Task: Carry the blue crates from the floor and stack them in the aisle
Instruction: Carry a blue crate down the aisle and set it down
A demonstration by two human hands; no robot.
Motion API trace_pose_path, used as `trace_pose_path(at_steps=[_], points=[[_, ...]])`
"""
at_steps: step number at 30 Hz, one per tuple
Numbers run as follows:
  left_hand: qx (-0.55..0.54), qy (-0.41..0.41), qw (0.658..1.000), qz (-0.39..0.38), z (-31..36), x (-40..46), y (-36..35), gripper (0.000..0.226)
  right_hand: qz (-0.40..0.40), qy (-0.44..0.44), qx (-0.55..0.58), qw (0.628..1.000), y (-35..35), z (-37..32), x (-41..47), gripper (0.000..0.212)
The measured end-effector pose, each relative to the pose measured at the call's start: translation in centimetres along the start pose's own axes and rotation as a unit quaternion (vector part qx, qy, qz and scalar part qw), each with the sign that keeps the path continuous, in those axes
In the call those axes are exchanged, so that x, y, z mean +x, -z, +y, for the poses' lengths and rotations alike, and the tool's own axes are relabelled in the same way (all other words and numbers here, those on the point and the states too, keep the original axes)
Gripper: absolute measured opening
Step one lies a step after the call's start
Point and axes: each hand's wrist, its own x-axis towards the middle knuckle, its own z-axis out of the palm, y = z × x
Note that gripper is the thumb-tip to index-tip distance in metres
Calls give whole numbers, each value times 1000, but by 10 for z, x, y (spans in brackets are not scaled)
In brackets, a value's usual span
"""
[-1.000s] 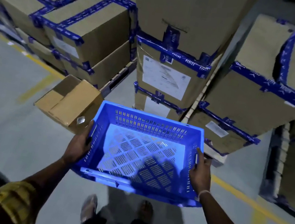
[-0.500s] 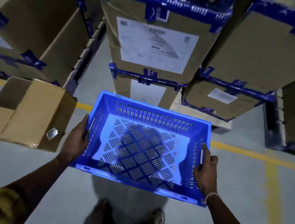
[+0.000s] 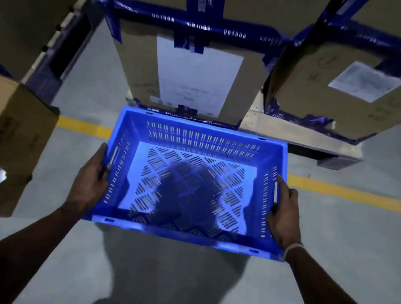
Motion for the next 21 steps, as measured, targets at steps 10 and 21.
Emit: trace_pose_path(at_steps=[10,21], points=[[-5,-78,997,-1,-74,61,-91,73,10,7,-16,1000,-113,64,59,87],[41,-53,994,-82,-113,74,-107,78,-37,-26,-80,996,-133,69,61,101]])
